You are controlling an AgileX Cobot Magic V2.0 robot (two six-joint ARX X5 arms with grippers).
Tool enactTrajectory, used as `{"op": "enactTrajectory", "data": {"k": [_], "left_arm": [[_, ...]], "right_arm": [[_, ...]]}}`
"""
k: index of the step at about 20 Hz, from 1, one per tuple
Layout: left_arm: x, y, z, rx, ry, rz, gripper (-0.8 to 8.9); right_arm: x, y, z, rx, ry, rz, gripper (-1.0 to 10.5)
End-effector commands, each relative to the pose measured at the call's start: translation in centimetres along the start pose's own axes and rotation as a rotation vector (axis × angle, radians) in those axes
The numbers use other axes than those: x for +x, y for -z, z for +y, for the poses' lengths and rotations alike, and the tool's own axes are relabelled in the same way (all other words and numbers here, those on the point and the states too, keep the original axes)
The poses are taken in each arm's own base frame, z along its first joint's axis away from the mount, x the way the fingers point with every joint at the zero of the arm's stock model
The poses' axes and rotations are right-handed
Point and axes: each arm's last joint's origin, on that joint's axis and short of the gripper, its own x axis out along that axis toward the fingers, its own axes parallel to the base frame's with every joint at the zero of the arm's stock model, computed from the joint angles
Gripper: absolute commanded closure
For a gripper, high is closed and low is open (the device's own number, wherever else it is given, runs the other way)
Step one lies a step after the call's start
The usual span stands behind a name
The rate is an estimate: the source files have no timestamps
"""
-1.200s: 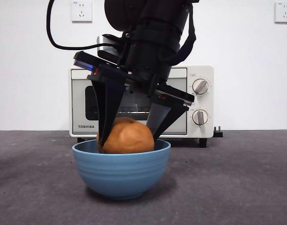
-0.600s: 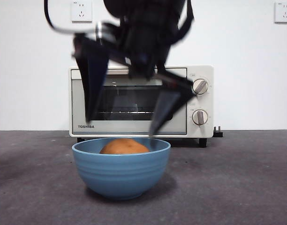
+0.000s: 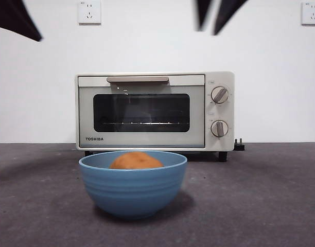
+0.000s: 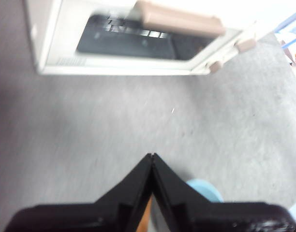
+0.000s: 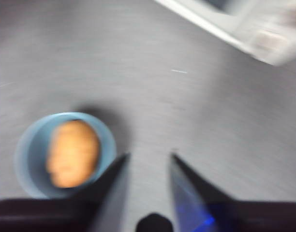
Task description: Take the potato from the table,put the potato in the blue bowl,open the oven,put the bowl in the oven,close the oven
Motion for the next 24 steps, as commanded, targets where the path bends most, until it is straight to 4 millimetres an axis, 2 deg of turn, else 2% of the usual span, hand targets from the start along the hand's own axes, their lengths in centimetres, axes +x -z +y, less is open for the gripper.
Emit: {"op": "enactTrajectory", "data": {"k": [1,6,9,11,15,18,20,24], "left_arm": [[2.5,-2.1,0.4,0.025,0.056,0.018,8.18],[7.6,-6.0,-0.4,0.096,0.151,0.025,8.19],[10.0,-8.0,-1.6,0.131,0.173,0.029,8.19],[11.4,-9.0,-2.4,0.155,0.134,0.021,8.19],[13.8,-9.7,-3.3,0.181,0.121,0.03,8.19],[15.4,-9.4,-3.0,0.176,0.084,0.054,8.19],[16.1,-9.2,-2.7,0.176,0.055,0.058,8.19],[17.0,-8.9,-2.1,0.166,0.022,0.079,8.19]], "right_arm": [[-1.3,0.6,-2.8,0.046,0.046,-0.009,9.5],[-2.7,2.9,-8.3,0.168,0.07,-0.03,9.5],[-2.2,5.7,-11.1,0.273,0.061,-0.008,9.5],[-1.5,7.9,-12.2,0.331,0.048,0.003,9.5],[0.1,11.9,-12.7,0.416,-0.042,-0.008,9.5],[0.8,13.9,-12.1,0.44,-0.097,-0.012,9.5],[0.7,14.6,-11.8,0.454,-0.1,-0.016,9.5],[-0.1,14.7,-11.3,0.458,-0.185,-0.067,9.5]]}}
